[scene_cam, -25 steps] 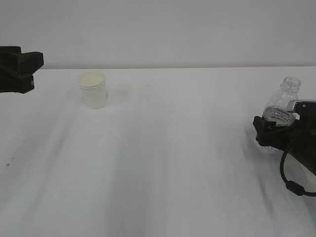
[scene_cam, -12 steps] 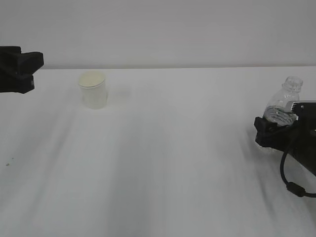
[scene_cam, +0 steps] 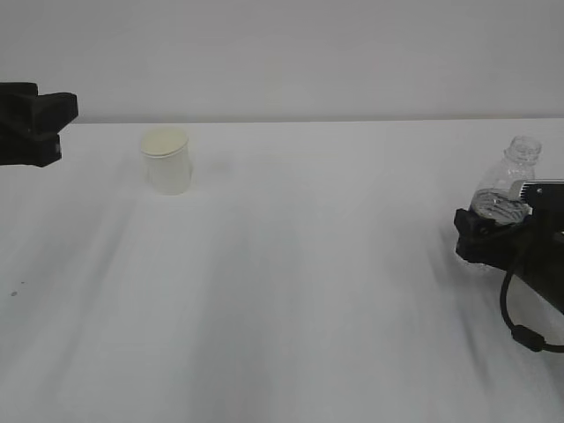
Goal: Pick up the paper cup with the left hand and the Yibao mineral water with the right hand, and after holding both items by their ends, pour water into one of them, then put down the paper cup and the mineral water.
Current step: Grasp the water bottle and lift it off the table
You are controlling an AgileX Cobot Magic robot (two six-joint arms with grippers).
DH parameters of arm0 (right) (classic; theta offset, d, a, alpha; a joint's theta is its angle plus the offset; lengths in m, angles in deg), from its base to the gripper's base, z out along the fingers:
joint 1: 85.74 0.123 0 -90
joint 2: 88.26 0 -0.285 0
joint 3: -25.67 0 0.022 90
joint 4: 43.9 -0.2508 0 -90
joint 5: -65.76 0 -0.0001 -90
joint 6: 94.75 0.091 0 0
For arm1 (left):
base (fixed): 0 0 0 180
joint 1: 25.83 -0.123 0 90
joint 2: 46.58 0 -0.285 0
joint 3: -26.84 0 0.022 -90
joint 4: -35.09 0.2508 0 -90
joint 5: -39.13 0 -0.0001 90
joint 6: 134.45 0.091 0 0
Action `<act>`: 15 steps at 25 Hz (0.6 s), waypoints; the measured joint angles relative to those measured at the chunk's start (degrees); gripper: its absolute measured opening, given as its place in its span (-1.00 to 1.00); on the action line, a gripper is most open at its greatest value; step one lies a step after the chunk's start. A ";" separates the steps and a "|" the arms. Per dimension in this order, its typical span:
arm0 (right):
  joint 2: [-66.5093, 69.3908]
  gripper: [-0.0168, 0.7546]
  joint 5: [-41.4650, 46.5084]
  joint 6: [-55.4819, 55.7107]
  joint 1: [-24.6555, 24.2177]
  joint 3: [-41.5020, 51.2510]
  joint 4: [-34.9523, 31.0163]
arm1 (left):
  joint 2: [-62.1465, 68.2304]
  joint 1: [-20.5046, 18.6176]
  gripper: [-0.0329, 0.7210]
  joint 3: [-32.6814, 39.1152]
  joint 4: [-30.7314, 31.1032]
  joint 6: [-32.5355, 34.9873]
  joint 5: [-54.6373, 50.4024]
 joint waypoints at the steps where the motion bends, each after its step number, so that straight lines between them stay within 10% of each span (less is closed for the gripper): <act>1: 0.00 0.45 0.00 0.00 0.00 0.00 0.00 | 0.00 0.00 -0.01 0.00 0.00 0.00 0.00; 15: 0.00 0.32 0.00 -0.12 0.00 0.00 0.14 | 0.00 0.00 -0.01 0.00 0.00 0.00 0.00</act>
